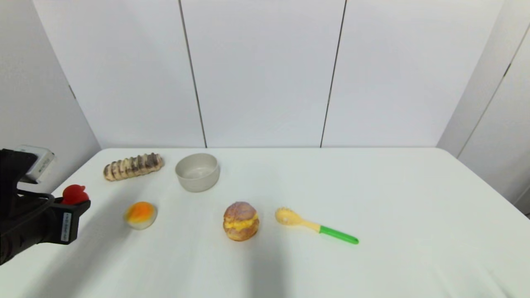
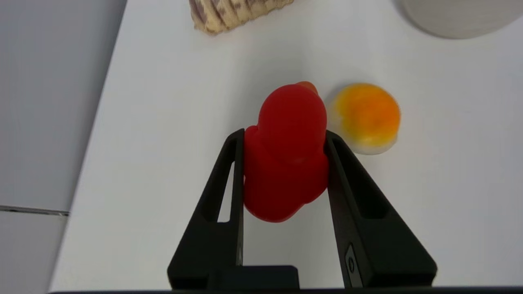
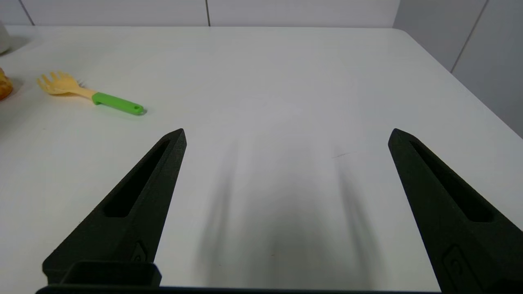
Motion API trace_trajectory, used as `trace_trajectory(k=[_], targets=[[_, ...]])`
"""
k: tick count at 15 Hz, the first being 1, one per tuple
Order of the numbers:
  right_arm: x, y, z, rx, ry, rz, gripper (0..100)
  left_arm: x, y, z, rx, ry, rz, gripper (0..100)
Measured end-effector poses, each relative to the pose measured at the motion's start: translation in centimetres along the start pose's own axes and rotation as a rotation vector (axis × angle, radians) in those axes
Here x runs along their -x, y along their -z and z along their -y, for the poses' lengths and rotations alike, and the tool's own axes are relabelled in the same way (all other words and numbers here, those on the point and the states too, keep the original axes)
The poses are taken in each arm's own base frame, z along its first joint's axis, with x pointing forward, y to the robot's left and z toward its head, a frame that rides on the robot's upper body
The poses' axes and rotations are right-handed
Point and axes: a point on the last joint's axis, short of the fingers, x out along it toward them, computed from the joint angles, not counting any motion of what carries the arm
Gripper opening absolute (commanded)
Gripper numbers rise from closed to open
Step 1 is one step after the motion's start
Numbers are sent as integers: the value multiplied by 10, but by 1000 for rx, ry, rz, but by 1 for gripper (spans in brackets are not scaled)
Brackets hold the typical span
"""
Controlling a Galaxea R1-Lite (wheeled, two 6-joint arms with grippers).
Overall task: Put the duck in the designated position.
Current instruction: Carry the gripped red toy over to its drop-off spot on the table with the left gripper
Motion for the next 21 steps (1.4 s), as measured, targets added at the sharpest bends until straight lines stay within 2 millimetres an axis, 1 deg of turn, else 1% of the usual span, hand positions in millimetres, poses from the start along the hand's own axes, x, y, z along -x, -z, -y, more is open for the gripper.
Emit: trace_trajectory(k=[2, 7, 10, 14, 21], targets=[[0, 0, 0, 0, 1, 0, 100, -10, 9, 2, 36, -4, -13, 0], [0, 0, 0, 0, 0, 0, 100, -28, 25, 8, 23, 12, -125, 0], [0, 0, 0, 0, 0, 0, 100, -36, 31, 10, 13, 31, -173, 0], [0, 0, 0, 0, 0, 0, 100, -48, 37, 16, 17, 135, -217, 0], [0, 0, 0, 0, 1, 0, 100, -63, 47, 21, 16, 152, -261, 0]])
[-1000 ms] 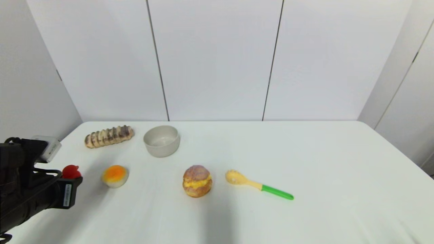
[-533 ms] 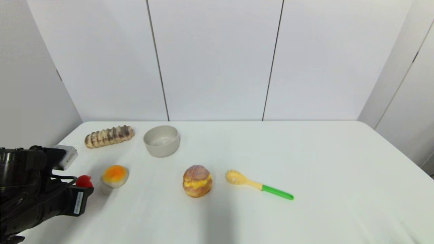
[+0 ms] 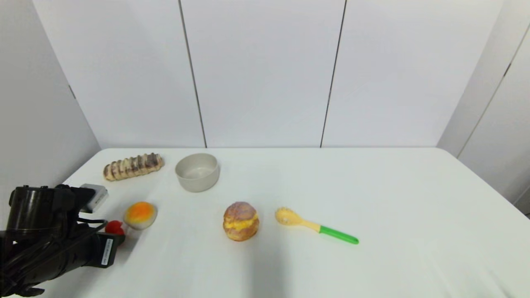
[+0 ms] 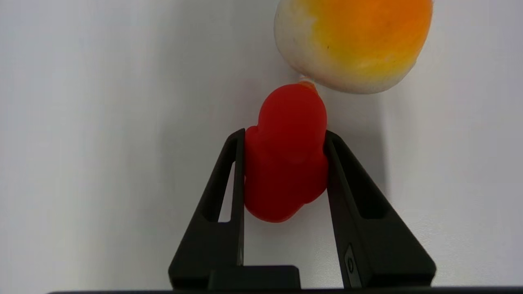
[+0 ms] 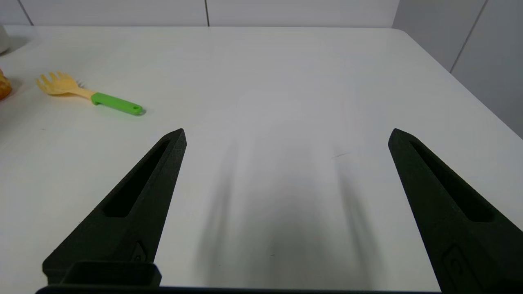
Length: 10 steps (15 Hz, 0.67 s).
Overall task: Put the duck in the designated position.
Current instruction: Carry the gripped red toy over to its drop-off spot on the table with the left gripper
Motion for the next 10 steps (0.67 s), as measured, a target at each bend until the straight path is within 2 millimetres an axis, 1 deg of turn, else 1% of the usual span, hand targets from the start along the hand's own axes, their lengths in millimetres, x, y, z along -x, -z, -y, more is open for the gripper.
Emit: trace_trajectory(k=[5, 6, 10], targets=[[0, 0, 0, 0, -1, 0, 100, -6, 3, 1, 0, 2, -28, 0], [0, 0, 0, 0, -1, 0, 100, -6, 3, 1, 0, 3, -31, 100], [0, 0, 0, 0, 0, 0, 100, -7, 3, 1, 20, 2, -31, 100]])
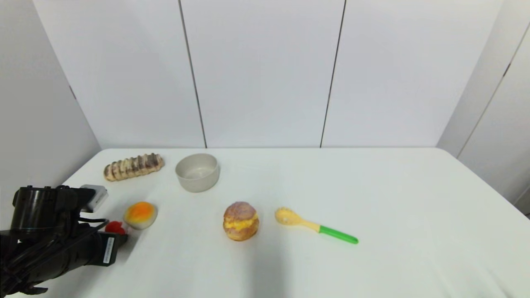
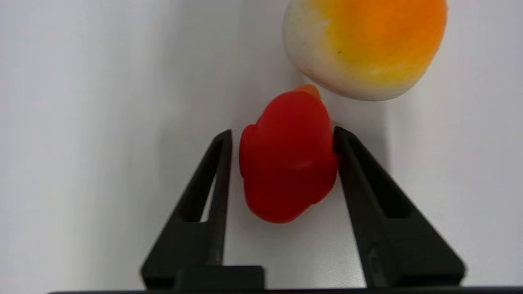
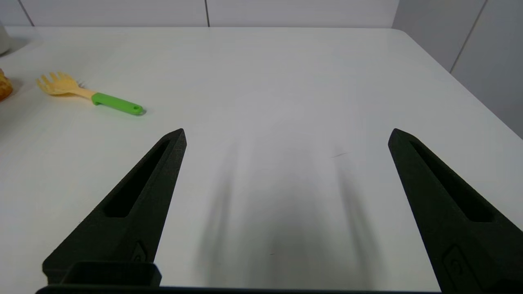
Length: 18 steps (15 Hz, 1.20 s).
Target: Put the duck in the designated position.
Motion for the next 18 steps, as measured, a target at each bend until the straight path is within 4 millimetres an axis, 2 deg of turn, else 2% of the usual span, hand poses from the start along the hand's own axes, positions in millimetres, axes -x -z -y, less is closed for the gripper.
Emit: trace_trajectory(k=[5, 10, 13, 18], targets=[[0, 0, 0, 0, 0, 0, 100, 6, -6, -1, 7, -3, 39, 100], [0, 0, 0, 0, 0, 0, 100, 22, -15, -2, 19, -3, 128, 100], [0, 0, 0, 0, 0, 0, 100, 36, -19, -3, 23, -7, 198, 100], [0, 0, 0, 0, 0, 0, 100, 72, -45, -8, 21, -25, 462, 100]])
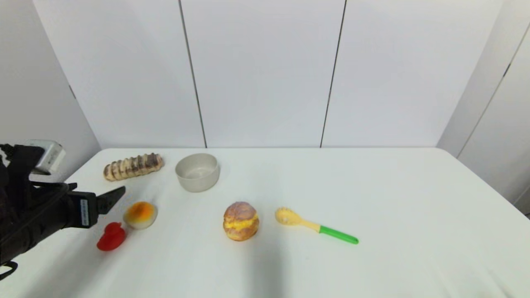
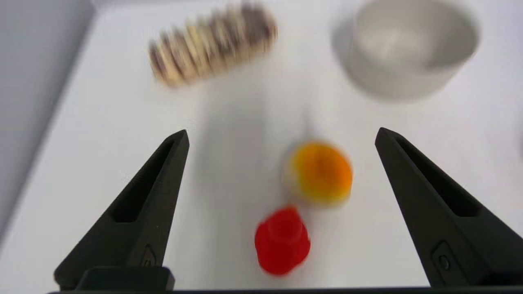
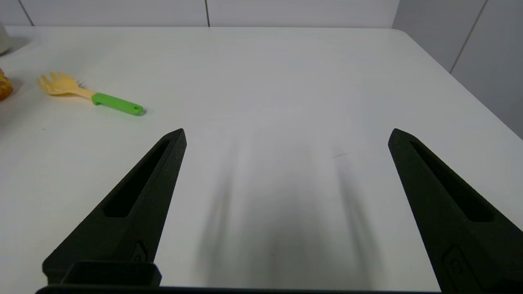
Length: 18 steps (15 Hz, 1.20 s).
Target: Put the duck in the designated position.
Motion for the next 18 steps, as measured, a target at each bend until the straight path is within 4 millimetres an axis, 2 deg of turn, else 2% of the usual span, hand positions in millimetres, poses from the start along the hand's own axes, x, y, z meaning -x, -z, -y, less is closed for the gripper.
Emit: trace_trajectory(k=[8, 10, 14, 18], targets=[[0, 0, 0, 1, 0, 0, 100, 60, -86, -10, -149, -43, 361, 100], [0, 0, 0, 0, 0, 0, 100, 77, -98, -11, -210, -60, 385, 100], [0, 0, 0, 0, 0, 0, 100, 109, -97, -13, -238, -72, 418, 100], [0, 0, 0, 0, 0, 0, 100, 140, -68, -13, -235, -60, 328, 100]])
